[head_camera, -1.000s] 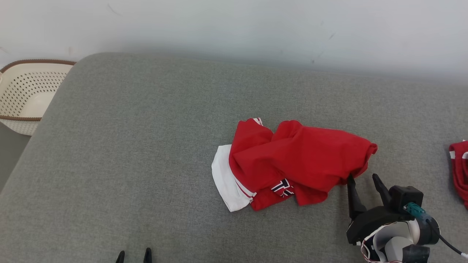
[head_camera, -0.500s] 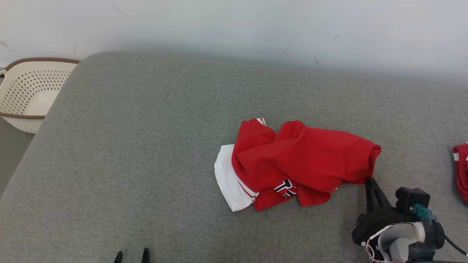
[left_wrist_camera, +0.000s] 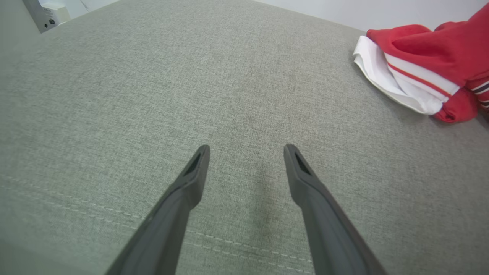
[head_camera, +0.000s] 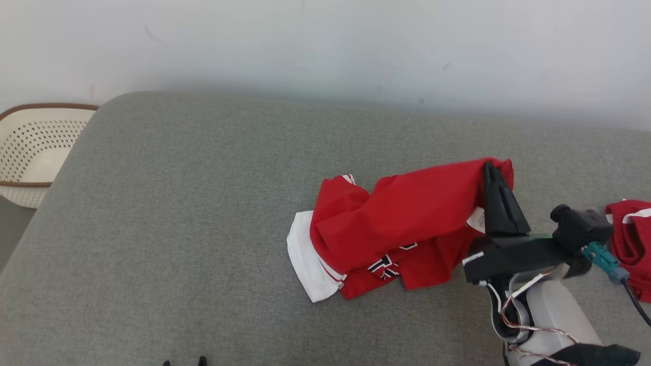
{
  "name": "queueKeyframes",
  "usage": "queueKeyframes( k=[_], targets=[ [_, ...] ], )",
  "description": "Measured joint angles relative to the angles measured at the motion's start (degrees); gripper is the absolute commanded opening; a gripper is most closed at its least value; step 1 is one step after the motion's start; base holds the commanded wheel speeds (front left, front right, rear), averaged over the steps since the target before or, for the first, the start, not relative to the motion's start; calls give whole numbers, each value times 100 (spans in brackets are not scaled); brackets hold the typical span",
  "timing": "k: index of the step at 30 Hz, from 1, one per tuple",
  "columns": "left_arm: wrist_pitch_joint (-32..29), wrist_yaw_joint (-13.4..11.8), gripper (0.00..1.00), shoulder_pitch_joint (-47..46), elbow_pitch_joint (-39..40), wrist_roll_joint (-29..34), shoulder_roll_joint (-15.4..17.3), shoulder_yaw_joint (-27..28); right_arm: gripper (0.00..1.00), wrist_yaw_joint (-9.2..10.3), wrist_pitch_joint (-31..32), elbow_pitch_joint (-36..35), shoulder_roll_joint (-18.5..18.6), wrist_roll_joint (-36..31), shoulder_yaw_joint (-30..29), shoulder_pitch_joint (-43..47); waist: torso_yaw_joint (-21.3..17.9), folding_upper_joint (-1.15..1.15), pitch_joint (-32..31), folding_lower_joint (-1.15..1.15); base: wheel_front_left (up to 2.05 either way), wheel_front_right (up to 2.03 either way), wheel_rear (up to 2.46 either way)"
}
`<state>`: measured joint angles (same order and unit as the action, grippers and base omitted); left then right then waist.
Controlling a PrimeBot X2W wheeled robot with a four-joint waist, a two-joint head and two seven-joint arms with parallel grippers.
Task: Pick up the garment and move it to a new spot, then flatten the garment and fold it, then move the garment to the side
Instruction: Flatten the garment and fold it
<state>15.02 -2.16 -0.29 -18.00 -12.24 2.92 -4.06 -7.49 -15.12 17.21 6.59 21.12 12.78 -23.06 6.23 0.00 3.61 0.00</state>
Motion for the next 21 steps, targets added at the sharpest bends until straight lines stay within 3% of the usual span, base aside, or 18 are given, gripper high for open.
queueKeyframes(
  k=[5,10,21],
  targets=[
    [0,2,100,2,-47,-30,-2,-54,0,0,0,-489,100,347,404,-394,-61,0,-99,0,0,0,0],
    [0,3,100,34,-62,-34,-3,-85,0,1,0,-476,142,610,142,-798,-46,0,-191,0,0,0,0],
    [0,-44,100,119,-46,-118,-2,-124,0,0,0,962,557,80,-1093,-827,47,0,-179,0,0,0,0]
  ],
)
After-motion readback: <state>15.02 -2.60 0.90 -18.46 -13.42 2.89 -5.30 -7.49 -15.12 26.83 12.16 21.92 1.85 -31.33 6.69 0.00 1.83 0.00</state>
